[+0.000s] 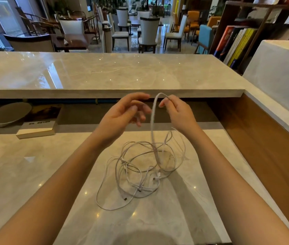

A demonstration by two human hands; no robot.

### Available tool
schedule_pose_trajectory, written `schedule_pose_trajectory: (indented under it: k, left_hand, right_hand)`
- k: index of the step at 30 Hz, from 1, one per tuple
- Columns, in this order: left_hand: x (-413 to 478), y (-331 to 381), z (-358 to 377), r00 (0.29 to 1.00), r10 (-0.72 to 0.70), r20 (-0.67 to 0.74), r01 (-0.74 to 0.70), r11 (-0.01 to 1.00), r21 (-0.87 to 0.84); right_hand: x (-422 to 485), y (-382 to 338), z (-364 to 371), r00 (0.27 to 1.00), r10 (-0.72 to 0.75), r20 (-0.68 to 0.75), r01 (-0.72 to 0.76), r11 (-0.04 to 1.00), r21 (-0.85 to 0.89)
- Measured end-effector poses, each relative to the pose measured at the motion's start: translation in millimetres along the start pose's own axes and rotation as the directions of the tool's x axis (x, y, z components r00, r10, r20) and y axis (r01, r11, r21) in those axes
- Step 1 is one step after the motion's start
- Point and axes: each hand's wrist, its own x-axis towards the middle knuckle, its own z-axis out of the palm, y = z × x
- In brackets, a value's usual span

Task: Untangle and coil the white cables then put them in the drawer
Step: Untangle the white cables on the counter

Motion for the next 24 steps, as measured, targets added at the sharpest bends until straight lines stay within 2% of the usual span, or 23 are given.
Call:
schedule_pose_trajectory:
  k: [2,4,7,9,11,13,14,15,17,19,21,24]
  left_hand:
    - [9,4,5,0.991,0.114,0.069,-0.130,0.933,0.335]
    - [21,5,14,0.971,0.197,0.135,-0.238,0.762,0.602]
    - [40,9,23,0.936,0.248,0.250,-0.351,0.606,0.714]
    - [50,11,26,0.938,0.162,0.307,-0.345,0.535,0.772]
    - [60,13,31,0.958,0.057,0.282,-0.282,0.381,0.881]
    - [69,13,35,0.963,0.047,0.264,-0.268,0.234,0.935]
    - [72,13,35,0.966,0.050,0.255,-0.260,0.196,0.946]
    - [76,13,36,0.971,0.051,0.235,-0.240,0.180,0.954]
    - [86,11,34,0.983,0.056,0.175,-0.182,0.186,0.966]
    - [96,8,33,0.991,0.045,0.123,-0.131,0.249,0.960]
    - [100,3,33,0.993,-0.007,0.114,-0.099,0.447,0.889]
    - [96,-5,31,0.977,-0.113,0.179,-0.003,0.838,0.546]
  right_hand:
    - [3,-2,-6,0.998,-0.010,0.059,0.015,0.996,-0.088]
    - [4,-4,-7,0.989,-0.017,0.144,0.035,0.992,-0.124]
    - [-2,-7,-12,0.971,-0.003,0.239,0.023,0.996,-0.081]
    - [-8,-3,-19,0.957,0.015,0.289,0.008,0.997,-0.076]
    - [-13,4,-28,0.971,0.034,0.235,-0.016,0.997,-0.079]
    - [-24,2,-35,0.990,0.104,0.090,-0.112,0.990,0.085]
    - [-29,-3,-38,0.985,0.160,0.069,-0.172,0.955,0.242]
    - [-36,-8,-40,0.973,0.196,0.118,-0.227,0.894,0.387]
    - [-51,-18,-43,0.937,0.174,0.301,-0.313,0.799,0.513]
    - [-62,-20,-45,0.911,0.114,0.396,-0.314,0.813,0.489]
    - [-62,-17,-52,0.933,0.086,0.350,-0.269,0.812,0.518]
    - [-47,-7,-71,0.979,0.192,0.065,-0.200,0.860,0.470]
